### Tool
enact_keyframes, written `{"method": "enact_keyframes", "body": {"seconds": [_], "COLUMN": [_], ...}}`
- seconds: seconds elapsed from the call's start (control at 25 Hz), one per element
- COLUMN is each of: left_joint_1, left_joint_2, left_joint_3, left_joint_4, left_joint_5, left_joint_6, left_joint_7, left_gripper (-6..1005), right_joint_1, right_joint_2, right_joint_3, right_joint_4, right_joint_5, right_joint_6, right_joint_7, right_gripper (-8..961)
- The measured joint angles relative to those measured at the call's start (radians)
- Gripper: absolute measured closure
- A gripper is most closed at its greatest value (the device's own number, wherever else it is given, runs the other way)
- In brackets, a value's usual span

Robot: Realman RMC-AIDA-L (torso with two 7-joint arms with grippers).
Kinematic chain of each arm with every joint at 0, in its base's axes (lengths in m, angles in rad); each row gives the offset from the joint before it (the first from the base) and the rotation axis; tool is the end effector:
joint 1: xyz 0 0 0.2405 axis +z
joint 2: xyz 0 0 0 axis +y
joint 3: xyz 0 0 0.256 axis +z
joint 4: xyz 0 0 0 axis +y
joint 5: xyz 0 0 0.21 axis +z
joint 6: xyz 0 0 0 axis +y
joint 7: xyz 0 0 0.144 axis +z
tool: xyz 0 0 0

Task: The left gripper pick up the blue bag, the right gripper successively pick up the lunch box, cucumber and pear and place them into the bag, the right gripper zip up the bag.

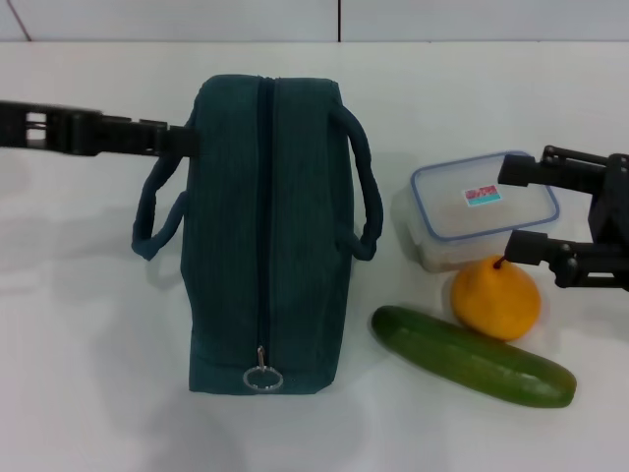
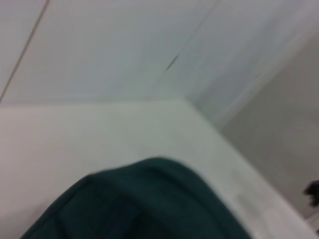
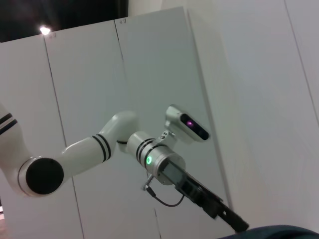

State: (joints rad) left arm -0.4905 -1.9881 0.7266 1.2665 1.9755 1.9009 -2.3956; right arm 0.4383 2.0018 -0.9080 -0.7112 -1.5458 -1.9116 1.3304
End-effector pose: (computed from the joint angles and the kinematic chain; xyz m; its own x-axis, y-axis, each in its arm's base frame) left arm -0.2069 0.3219 0.1156 0.5642 0.7294 0.3869 0.7748 -0.6296 0.0571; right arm 0.2228 0.2908 0.0466 0.6619 -0.1307 -0.7381 -0.1803 -0.9835 0.0125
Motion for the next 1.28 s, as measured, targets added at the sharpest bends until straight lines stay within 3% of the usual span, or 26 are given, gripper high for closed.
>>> {"method": "enact_keyframes", "body": {"seconds": [0.2,0.44,0.8,1.0,1.28], "left_joint_1": [-0.058,-0.086,-0.124,-0.14,-0.196], "left_joint_2": [-0.006,-0.006,-0.003,0.011,0.015], "left_joint_3": [0.042,0.127,0.127,0.126,0.126], "left_joint_4": [0.0,0.001,-0.016,-0.029,-0.099], "left_joint_5": [0.092,0.108,0.146,0.148,0.261], "left_joint_6": [0.003,0.002,-0.006,-0.024,-0.031], "left_joint_7": [-0.089,-0.162,-0.171,-0.178,-0.225], "left_gripper": [134,135,136,137,354], "right_joint_1": [-0.028,-0.049,-0.057,-0.059,-0.058], "right_joint_2": [0.0,0.004,0.008,0.008,0.008], "right_joint_3": [0.0,0.001,0.002,0.001,0.001], "right_joint_4": [0.0,0.0,0.013,0.023,0.036], "right_joint_5": [0.004,0.005,0.006,0.006,0.005], "right_joint_6": [-0.002,-0.003,-0.004,-0.004,-0.003], "right_joint_7": [-0.018,-0.038,-0.053,-0.054,-0.057], "right_gripper": [169,169,169,169,170]}}
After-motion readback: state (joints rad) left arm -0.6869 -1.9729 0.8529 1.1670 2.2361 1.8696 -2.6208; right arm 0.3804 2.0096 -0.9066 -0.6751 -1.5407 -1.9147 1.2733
